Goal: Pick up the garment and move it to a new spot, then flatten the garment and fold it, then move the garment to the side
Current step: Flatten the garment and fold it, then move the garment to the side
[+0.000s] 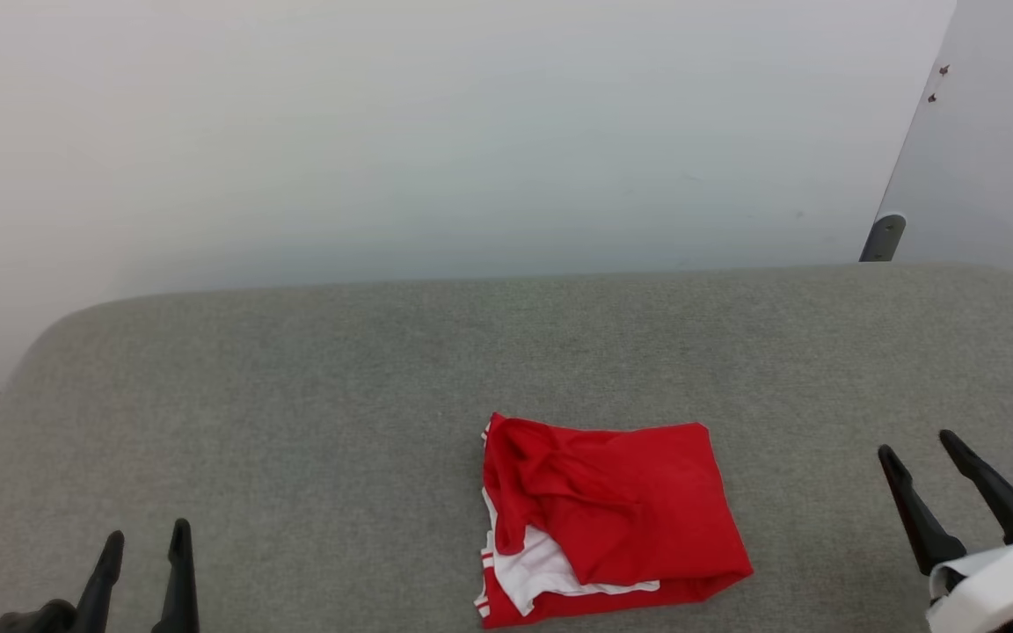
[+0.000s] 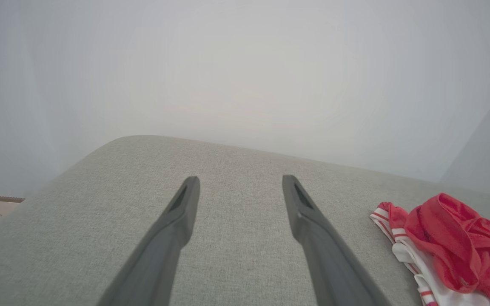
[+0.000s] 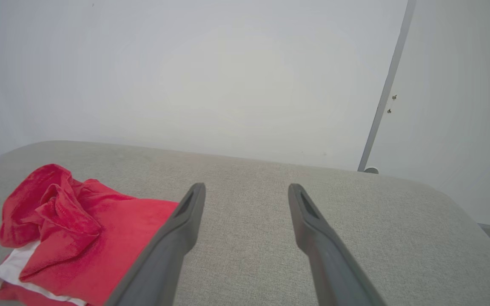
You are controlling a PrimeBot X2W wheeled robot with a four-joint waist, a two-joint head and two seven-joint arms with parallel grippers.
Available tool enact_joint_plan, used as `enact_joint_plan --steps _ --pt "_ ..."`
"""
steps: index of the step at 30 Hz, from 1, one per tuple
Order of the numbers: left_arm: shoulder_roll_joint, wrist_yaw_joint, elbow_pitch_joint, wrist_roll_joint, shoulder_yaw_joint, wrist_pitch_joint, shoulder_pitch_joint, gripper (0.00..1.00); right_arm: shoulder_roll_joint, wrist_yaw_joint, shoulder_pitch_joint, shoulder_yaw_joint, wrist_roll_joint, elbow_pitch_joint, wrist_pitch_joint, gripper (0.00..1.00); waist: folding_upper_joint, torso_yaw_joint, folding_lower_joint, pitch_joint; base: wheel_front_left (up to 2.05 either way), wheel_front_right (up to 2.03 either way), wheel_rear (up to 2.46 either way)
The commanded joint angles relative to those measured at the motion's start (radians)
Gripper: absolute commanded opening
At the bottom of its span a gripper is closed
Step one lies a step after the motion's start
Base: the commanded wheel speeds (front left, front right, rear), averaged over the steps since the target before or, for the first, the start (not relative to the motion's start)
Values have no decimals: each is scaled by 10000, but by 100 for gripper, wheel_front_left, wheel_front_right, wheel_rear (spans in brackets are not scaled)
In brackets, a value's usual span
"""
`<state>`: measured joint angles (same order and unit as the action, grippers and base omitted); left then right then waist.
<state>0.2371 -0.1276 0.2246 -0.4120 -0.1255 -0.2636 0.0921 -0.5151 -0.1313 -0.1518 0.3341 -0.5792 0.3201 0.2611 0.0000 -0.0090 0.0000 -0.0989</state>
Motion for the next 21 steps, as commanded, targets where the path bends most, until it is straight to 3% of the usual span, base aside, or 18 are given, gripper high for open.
enact_joint_plan --steps 1,7,21 --pt "-7 -25 -31 60 -29 1 107 100 36 12 172 -212 221 -131 42 100 0 30 0 -15 0 0 0" --pt "-5 -34 -62 66 -30 -1 128 100 321 12 806 -894 633 -433 43 100 0 74 0 -31 0 0 0" --pt "73 -36 -34 -91 224 0 116 100 543 12 1256 -1400 1028 -707 44 100 0 97 0 39 0 0 0"
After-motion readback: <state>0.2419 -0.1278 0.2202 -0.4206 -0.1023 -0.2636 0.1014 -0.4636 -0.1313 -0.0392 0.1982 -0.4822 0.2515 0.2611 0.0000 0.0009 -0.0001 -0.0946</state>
